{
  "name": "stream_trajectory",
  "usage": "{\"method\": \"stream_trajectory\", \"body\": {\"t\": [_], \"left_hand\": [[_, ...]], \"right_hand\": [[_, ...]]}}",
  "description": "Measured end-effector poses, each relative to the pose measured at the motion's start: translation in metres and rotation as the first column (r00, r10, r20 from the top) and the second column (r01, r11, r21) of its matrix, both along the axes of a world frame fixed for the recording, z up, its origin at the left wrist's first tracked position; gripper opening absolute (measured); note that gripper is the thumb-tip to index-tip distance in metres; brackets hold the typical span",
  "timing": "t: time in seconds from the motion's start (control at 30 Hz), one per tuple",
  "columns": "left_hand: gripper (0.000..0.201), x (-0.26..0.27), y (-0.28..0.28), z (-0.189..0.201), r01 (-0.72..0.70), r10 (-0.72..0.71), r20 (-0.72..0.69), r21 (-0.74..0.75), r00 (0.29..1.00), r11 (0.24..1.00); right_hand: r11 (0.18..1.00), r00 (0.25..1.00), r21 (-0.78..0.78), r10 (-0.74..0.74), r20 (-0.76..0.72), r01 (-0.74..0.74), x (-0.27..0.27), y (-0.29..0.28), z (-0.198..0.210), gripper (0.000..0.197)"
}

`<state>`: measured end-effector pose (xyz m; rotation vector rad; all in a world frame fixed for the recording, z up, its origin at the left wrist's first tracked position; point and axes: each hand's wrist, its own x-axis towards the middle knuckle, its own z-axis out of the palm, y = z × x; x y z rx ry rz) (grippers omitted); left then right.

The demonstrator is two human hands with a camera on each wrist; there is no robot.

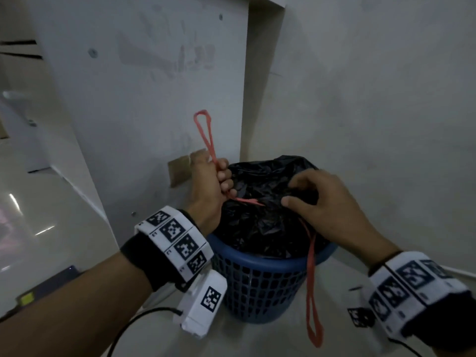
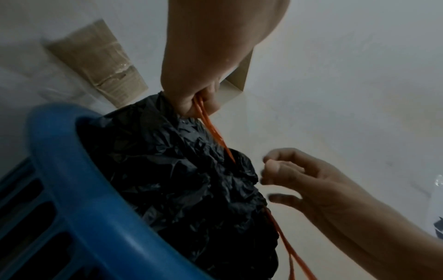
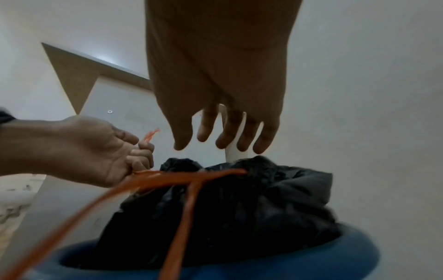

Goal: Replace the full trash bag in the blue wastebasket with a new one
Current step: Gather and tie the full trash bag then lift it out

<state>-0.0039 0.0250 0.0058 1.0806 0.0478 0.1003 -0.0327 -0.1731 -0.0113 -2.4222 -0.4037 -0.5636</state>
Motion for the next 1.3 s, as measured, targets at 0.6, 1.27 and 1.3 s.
{"method": "stream_trajectory", "body": {"t": [0.6,1.27,1.3], "left_hand": [[0.024,-0.010,-0.067,-0.002,0.035,-0.295,0.261,0.692,0.919,0.721],[0.040,-0.017,-0.085,-0.014,0.335,-0.494,0.092,0.626,0.864,0.704],[0.040,-0.015,-0.083,-0.014,0.337,-0.483,0.095,0.600,0.870,0.725]], "right_hand": [[0.989,0.747,-0.106,0.006,-0.665,-0.103,-0.025,-0.054,0.012,0.027],[0.670,0.864,0.740,0.339,-0.372,0.056,-0.023,-0.048,0.054,0.060],[0.614,0.837,0.785,0.386,-0.387,0.080,-0.021,-0.048,0.051,0.064]]}}
